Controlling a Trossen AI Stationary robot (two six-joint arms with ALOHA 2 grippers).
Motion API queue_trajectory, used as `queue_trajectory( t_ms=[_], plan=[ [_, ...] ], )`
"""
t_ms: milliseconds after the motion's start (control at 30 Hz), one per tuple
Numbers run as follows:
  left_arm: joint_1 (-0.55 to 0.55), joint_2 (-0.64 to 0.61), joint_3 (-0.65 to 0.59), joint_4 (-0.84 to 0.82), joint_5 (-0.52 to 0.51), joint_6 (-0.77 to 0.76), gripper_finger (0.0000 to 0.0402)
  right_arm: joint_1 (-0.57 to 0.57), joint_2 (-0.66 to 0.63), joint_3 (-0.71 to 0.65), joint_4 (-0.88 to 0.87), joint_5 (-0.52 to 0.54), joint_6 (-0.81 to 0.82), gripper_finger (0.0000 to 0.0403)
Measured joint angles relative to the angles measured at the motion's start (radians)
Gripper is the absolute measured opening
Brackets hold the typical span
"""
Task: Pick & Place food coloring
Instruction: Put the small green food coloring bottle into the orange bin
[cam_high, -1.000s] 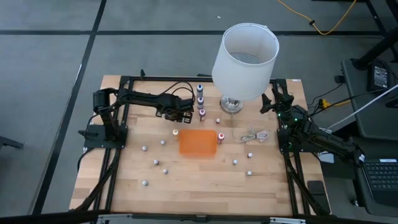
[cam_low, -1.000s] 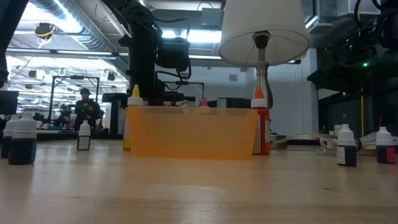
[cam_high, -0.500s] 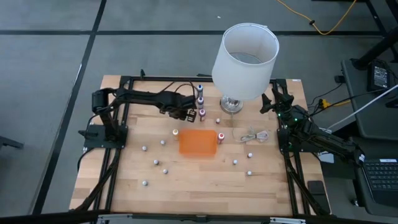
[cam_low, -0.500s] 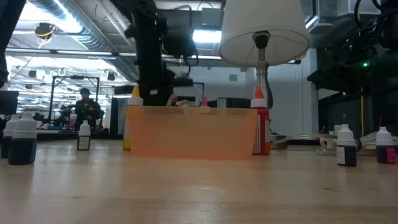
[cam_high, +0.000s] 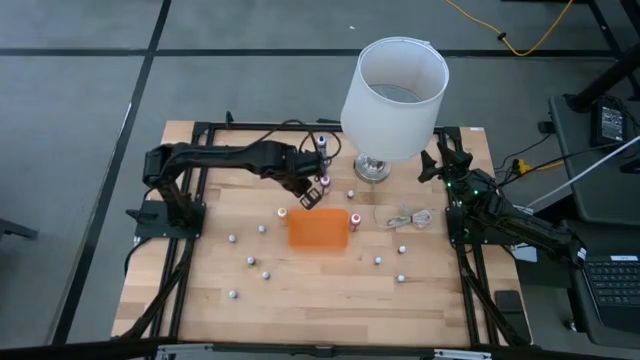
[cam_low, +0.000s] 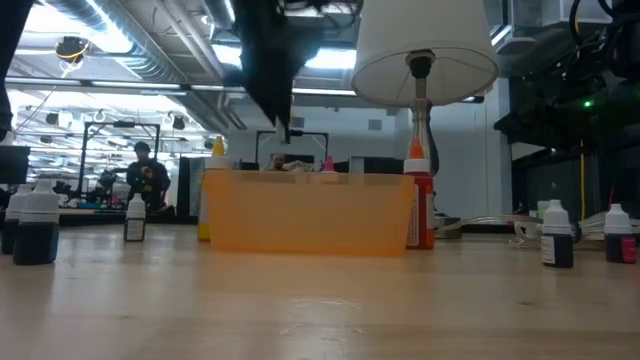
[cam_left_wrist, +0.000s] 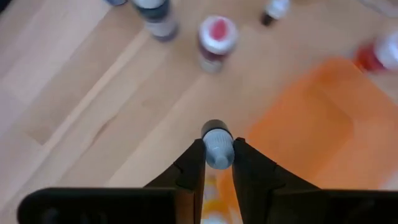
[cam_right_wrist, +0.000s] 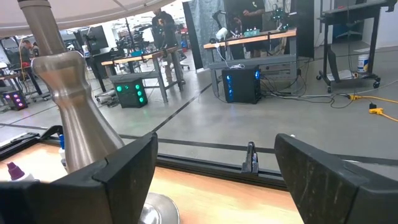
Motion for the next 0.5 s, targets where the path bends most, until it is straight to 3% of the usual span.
queue_trajectory(
  t_ms=[200,500],
  plan=[
    [-0.090,0.000,0.104,-0.119,-0.001,0.114,0.0061,0.000,0.000,0.000,0.000,0.000,0.000,0.0323],
    [-0.198,0.026,0.120,-0.089,0.069,0.213,0.0061,0.000,0.000,0.000,0.000,0.000,0.000,0.0323]
  ],
)
